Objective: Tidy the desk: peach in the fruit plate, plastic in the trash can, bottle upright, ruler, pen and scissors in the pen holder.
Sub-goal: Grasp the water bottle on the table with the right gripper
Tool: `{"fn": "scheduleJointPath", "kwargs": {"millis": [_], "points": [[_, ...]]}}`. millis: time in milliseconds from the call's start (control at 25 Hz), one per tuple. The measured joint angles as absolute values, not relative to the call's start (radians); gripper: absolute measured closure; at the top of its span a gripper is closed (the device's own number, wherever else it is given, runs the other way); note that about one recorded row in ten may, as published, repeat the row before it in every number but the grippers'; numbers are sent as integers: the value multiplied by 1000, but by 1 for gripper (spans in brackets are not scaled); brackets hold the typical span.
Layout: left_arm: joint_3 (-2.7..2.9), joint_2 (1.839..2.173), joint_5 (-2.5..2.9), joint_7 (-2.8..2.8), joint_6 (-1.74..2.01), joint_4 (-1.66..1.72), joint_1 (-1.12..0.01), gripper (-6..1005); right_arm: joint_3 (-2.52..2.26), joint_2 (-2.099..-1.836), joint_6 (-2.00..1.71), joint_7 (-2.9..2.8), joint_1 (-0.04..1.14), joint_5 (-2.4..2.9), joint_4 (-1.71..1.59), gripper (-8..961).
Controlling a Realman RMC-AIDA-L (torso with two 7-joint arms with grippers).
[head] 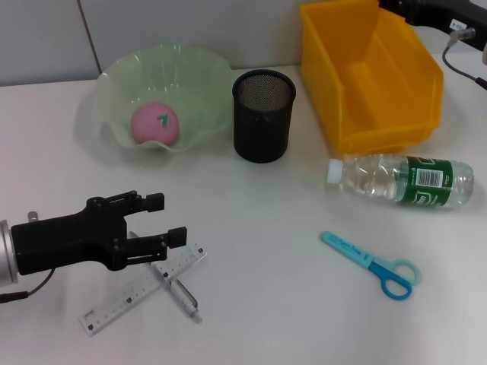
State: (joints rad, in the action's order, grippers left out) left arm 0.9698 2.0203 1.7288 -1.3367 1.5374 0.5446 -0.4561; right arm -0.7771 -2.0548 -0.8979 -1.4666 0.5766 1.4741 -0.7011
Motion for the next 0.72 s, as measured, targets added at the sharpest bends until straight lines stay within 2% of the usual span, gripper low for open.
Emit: {"fn": "scheduleJointPath", "kwargs": {"millis": [160, 720], "points": [[972, 2020, 1729, -1336, 1537, 545, -459, 222, -771, -2044, -1031, -1468, 545, 1382, -703, 198], [974, 2023, 1729, -1334, 1540, 550, -462, 225, -773, -1978, -1586, -1546, 457, 1333, -679, 200]]}}
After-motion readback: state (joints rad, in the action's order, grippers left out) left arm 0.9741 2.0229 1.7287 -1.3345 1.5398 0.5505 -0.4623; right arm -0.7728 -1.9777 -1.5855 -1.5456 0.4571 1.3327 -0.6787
